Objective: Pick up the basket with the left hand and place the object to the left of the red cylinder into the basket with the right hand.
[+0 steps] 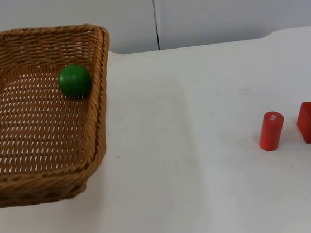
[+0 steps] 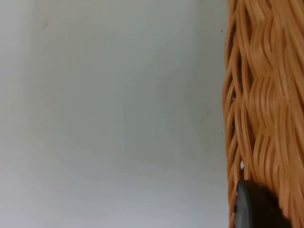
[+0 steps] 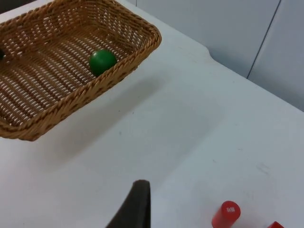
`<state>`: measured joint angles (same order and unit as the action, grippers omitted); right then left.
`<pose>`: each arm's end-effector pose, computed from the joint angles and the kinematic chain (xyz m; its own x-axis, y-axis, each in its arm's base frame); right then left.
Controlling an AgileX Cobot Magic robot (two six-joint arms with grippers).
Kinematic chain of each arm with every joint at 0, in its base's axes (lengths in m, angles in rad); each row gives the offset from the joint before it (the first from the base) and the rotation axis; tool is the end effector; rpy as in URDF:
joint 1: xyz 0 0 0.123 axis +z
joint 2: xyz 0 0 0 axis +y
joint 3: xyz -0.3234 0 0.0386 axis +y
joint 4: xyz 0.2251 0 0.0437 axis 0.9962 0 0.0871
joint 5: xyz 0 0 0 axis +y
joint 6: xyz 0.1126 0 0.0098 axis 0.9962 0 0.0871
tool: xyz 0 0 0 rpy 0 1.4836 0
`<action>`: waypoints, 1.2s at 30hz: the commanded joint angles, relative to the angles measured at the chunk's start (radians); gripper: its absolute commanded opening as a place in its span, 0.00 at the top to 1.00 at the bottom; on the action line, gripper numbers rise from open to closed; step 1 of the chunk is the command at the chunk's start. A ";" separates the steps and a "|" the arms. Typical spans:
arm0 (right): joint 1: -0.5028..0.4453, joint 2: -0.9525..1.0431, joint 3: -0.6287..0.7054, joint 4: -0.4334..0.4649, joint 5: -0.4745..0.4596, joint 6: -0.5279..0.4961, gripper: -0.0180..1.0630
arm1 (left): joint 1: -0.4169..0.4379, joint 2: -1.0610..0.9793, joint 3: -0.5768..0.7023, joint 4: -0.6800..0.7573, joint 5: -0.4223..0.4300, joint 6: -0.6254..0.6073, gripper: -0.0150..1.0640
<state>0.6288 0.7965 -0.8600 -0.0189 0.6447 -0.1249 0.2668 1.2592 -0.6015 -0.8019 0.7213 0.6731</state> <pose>0.1001 0.0712 0.3855 -0.2987 -0.3898 -0.8711 -0.6279 0.7677 -0.1282 0.1934 -0.0028 0.2501 -0.8683 -0.2254 -0.4418 -0.0210 0.9067 -0.4213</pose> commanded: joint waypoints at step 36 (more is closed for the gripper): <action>-0.005 -0.002 0.006 -0.001 -0.006 0.004 0.16 | -0.517 0.618 -0.220 -0.335 -0.501 0.055 0.99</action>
<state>0.6288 0.7965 -0.8583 -0.0189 0.6409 -0.1249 -0.2443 1.8664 -0.8109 -1.1033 0.2295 0.7280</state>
